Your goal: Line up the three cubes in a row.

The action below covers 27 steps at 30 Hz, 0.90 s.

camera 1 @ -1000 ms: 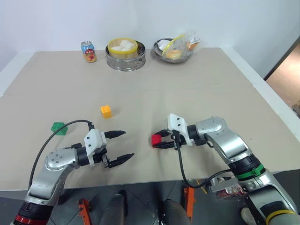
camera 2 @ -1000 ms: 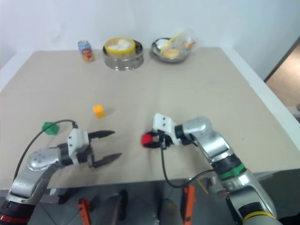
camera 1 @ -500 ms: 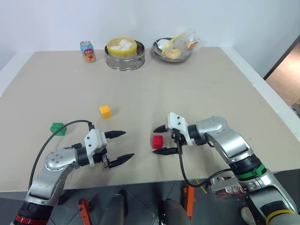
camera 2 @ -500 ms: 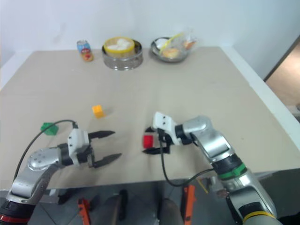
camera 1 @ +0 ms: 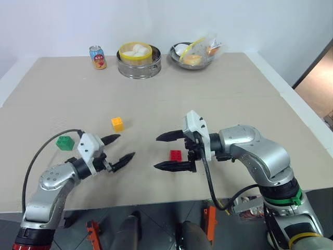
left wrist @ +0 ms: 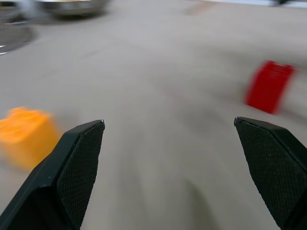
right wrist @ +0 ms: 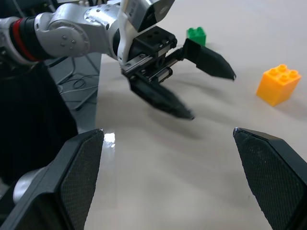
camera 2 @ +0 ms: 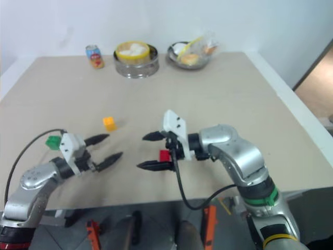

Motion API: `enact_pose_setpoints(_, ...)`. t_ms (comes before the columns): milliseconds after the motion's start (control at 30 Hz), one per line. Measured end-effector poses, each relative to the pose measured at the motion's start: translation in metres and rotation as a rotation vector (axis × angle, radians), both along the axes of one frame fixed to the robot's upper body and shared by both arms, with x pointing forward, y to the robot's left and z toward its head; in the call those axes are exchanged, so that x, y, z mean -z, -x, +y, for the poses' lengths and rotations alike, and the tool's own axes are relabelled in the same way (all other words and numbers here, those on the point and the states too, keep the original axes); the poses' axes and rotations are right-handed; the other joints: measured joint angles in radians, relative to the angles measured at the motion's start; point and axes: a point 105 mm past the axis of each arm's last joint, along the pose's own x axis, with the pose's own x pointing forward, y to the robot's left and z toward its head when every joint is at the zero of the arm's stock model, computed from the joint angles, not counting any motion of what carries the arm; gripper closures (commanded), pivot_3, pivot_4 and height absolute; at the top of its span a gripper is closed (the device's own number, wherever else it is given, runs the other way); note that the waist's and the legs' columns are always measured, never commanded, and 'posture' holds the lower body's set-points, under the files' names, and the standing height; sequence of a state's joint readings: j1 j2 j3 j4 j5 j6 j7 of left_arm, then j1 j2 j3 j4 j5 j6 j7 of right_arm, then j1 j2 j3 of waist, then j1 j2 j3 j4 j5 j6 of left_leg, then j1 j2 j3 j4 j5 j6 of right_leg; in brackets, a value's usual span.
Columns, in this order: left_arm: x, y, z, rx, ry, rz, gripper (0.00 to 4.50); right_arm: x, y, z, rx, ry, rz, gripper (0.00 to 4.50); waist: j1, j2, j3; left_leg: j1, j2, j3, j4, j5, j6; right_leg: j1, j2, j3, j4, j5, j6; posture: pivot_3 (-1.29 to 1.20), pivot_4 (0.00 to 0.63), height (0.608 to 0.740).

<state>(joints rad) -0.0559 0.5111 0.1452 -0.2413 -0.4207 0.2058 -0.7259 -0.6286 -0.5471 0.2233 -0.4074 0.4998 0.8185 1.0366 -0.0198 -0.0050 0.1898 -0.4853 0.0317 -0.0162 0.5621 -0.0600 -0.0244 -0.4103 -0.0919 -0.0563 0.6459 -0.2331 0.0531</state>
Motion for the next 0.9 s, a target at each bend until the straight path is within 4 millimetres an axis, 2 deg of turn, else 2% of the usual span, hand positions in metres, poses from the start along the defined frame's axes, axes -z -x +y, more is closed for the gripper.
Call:
enact_pose_setpoints(200, -0.006, -0.003, 0.041, -0.292, 0.066, -0.033, 0.00, 0.003, 0.002, 0.002, 0.003, -0.010, -0.005, 0.03, 0.000, 0.000, 0.000, 0.000, 0.000, 0.001, 0.000, 0.000, 0.000, 0.000, 0.001, 0.000, 0.000, 0.000, 0.000, 0.00, 0.150, 0.740)
enact_pose_setpoints(333, -0.015, 0.010, 0.064, -0.462, 0.101, -0.063, 0.00, 0.002, 0.001, 0.003, 0.008, -0.021, -0.048, 0.03, 0.000, -0.001, 0.000, 0.000, 0.000, 0.002, 0.000, -0.001, 0.000, -0.001, 0.001, 0.000, 0.000, 0.000, 0.000, 0.00, 0.150, 0.740)
enact_pose_setpoints(433, -0.010, 0.025, 0.087, -0.571, 0.106, -0.030, 0.00, 0.002, -0.005, 0.006, 0.015, -0.032, -0.081, 0.03, -0.001, -0.002, 0.000, 0.001, 0.001, 0.002, 0.000, -0.001, -0.001, -0.001, 0.001, -0.001, 0.000, 0.000, 0.000, 0.00, 0.150, 0.740)
enact_pose_setpoints(533, -0.007, 0.030, 0.100, -0.610, 0.089, -0.006, 0.00, 0.006, -0.008, 0.010, 0.007, -0.038, -0.084, 0.03, 0.000, -0.002, 0.000, 0.001, 0.001, 0.002, 0.001, -0.001, -0.001, -0.001, 0.001, -0.002, 0.000, 0.001, -0.001, 0.00, 0.150, 0.740)
enact_pose_setpoints(633, -0.012, 0.031, 0.115, -0.627, 0.074, 0.002, 0.00, 0.004, -0.010, 0.013, -0.012, -0.045, -0.099, 0.03, 0.002, -0.002, 0.000, 0.000, 0.002, 0.003, 0.001, -0.001, -0.001, -0.001, -0.001, -0.004, -0.001, 0.001, -0.002, 0.00, 0.150, 0.740)
enact_pose_setpoints(900, -0.006, 0.018, 0.128, -0.619, 0.081, 0.073, 0.00, 0.004, -0.014, 0.017, -0.032, -0.074, -0.116, 0.03, 0.000, -0.003, 0.000, 0.000, 0.011, 0.013, 0.001, -0.002, -0.001, -0.003, -0.003, -0.006, -0.006, 0.004, -0.004, 0.00, 0.150, 0.740)
